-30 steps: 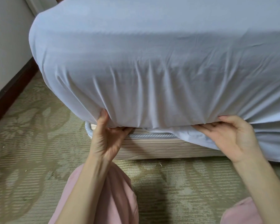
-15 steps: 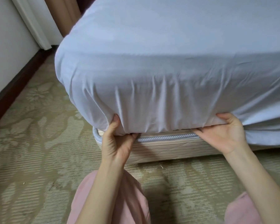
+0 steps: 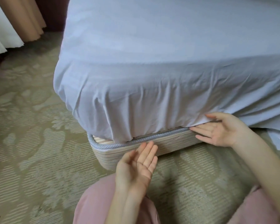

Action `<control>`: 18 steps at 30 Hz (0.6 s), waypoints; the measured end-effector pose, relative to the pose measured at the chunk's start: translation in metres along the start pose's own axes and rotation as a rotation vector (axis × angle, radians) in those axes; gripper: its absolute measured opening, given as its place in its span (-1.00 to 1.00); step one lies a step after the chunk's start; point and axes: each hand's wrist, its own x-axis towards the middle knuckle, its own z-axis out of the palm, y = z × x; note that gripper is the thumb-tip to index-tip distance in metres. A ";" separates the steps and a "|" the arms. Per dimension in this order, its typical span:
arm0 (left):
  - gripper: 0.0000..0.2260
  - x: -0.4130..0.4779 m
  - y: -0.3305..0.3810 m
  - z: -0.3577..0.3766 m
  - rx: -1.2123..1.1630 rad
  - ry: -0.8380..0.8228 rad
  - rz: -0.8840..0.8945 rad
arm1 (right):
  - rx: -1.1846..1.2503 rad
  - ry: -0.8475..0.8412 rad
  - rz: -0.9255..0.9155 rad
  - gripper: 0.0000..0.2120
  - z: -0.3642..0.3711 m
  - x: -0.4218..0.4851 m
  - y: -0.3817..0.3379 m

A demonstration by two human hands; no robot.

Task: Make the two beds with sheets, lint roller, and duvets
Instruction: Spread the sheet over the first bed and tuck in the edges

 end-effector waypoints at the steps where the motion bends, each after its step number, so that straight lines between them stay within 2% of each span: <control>1: -0.64 0.004 -0.001 0.004 0.058 -0.016 -0.048 | 0.018 0.069 0.005 -0.73 0.005 0.000 0.002; 2: -0.69 0.007 -0.002 0.010 0.105 -0.033 -0.071 | 0.055 0.146 0.016 -0.83 0.009 0.002 0.006; 3: -0.72 0.012 -0.004 0.017 0.134 -0.058 -0.081 | 0.107 0.218 0.040 -0.85 0.013 0.007 0.011; 5: -0.77 0.022 -0.011 0.030 0.135 -0.107 -0.109 | 0.211 0.315 0.095 -0.81 0.022 0.015 0.023; 10: -0.71 0.033 -0.038 0.038 0.224 -0.205 -0.205 | 0.314 0.370 0.163 -0.81 0.018 0.024 0.035; 16: -0.66 0.051 -0.062 0.033 0.350 -0.179 -0.151 | 0.347 0.484 0.013 -0.76 -0.069 0.022 -0.033; 18: -0.48 0.053 -0.080 0.037 0.330 -0.208 -0.149 | 0.359 0.505 -0.049 -0.76 -0.109 0.028 -0.065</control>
